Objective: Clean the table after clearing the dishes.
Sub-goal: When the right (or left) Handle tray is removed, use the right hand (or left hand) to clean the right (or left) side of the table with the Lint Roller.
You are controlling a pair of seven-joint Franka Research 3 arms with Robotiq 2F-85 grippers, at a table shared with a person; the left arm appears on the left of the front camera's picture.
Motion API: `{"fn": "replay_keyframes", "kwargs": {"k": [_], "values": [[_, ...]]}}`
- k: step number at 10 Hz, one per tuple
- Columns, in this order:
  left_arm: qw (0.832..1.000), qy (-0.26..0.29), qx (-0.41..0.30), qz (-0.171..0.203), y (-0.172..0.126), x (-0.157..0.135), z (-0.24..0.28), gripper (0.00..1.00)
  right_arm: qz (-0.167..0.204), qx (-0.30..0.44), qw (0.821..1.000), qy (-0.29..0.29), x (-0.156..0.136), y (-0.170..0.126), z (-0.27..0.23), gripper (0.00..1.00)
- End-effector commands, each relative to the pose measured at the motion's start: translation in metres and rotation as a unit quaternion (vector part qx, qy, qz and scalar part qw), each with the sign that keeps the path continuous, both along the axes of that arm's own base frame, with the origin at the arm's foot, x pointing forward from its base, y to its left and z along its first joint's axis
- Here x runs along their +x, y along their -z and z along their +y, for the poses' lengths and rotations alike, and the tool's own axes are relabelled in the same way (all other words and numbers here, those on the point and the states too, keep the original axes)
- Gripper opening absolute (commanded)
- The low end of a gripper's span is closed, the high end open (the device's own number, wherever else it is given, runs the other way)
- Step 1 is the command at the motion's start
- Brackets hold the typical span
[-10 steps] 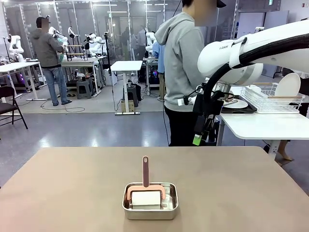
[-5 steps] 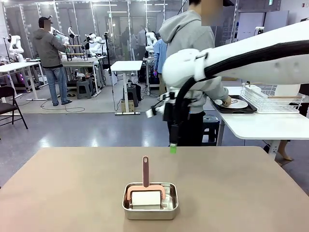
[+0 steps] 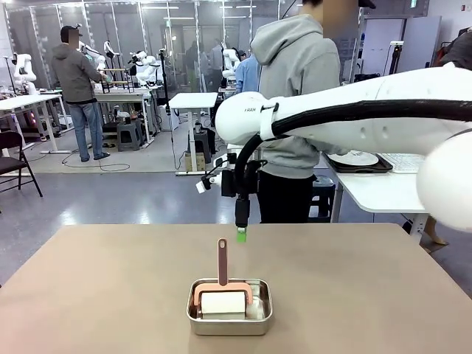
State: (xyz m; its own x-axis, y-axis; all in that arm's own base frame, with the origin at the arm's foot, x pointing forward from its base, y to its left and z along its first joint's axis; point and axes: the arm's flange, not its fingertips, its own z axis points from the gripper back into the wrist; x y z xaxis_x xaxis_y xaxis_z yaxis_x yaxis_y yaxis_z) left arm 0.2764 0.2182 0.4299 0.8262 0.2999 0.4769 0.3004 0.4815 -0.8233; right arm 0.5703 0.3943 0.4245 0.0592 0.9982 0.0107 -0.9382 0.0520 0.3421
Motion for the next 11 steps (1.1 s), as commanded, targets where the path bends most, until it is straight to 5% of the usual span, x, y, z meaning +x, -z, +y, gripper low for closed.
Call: {"fn": "replay_keyframes", "kwargs": {"k": [1,11], "values": [[1.000,0.003,-0.004,-0.004,-0.001,-0.003,0.002,1.00,0.003,-0.011,1.000,-0.024,0.005,-0.003,0.014,1.00],[1.000,0.003,-0.004,-0.004,-0.001,-0.003,0.002,1.00,0.086,-0.014,0.994,-0.073,0.009,0.030,0.066,1.00]]}}
